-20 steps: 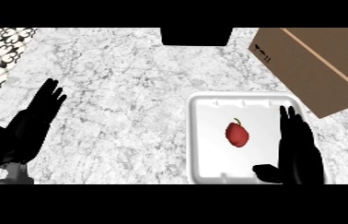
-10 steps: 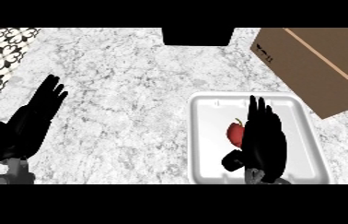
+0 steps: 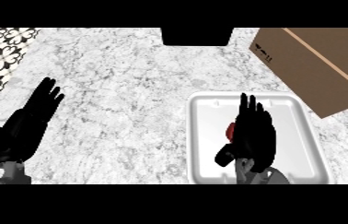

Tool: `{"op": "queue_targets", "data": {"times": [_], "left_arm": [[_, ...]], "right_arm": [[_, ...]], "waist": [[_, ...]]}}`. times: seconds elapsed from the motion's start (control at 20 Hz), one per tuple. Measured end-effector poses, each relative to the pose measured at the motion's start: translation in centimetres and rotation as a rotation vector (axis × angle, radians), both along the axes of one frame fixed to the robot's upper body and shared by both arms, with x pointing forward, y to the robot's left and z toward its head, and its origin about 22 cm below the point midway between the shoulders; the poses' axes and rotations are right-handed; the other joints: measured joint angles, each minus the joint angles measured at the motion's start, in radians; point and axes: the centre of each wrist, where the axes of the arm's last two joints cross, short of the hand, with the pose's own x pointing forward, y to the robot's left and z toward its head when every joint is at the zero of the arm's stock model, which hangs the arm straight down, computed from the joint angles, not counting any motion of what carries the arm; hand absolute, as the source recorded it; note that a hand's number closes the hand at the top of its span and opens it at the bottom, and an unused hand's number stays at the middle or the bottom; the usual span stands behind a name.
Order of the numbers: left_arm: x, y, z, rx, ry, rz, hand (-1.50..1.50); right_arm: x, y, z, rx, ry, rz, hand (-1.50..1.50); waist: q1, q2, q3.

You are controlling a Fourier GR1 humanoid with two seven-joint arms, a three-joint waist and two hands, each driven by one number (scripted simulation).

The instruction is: Pick the bell pepper from the tray and place it in the cardboard box

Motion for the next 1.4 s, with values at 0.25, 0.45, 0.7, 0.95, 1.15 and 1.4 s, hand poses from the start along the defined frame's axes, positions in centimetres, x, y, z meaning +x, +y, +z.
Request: {"op": "queue_targets", "data": {"times": [0.25, 0.45, 0.7, 0.95, 1.15, 1.4], "left_arm": [[-0.1, 0.1, -0.1, -0.004, 0.000, 0.000, 0.00], [0.1, 0.0, -0.2, -0.001, 0.000, -0.003, 0.00], [-0.2, -0.3, -0.3, -0.001, -0.007, -0.003, 0.00], [-0.2, -0.1, -0.2, -0.003, -0.003, -0.006, 0.00], [0.6, -0.1, -0.1, -0.002, -0.004, -0.004, 0.00], [0.2, 0.2, -0.2, 0.006, -0.006, 0.000, 0.00]], "right_arm": [[-0.1, 0.1, -0.2, -0.011, 0.014, 0.013, -1.50], [0.4, 0.5, -0.1, -0.025, 0.011, 0.036, -1.50], [1.7, 0.5, -0.3, -0.056, 0.024, 0.046, -1.50], [2.6, 0.6, -0.9, -0.082, 0.054, 0.039, -1.50], [2.8, 0.9, -2.0, -0.099, 0.089, 0.037, -1.50], [3.5, 0.2, -2.4, -0.093, 0.113, 0.010, -1.50]], "waist": [[-0.005, -0.001, 0.001], [-0.005, 0.000, 0.001], [-0.002, 0.000, 0.001], [-0.001, 0.001, 0.001], [-0.004, 0.001, 0.001], [-0.004, 0.000, 0.001]]}}
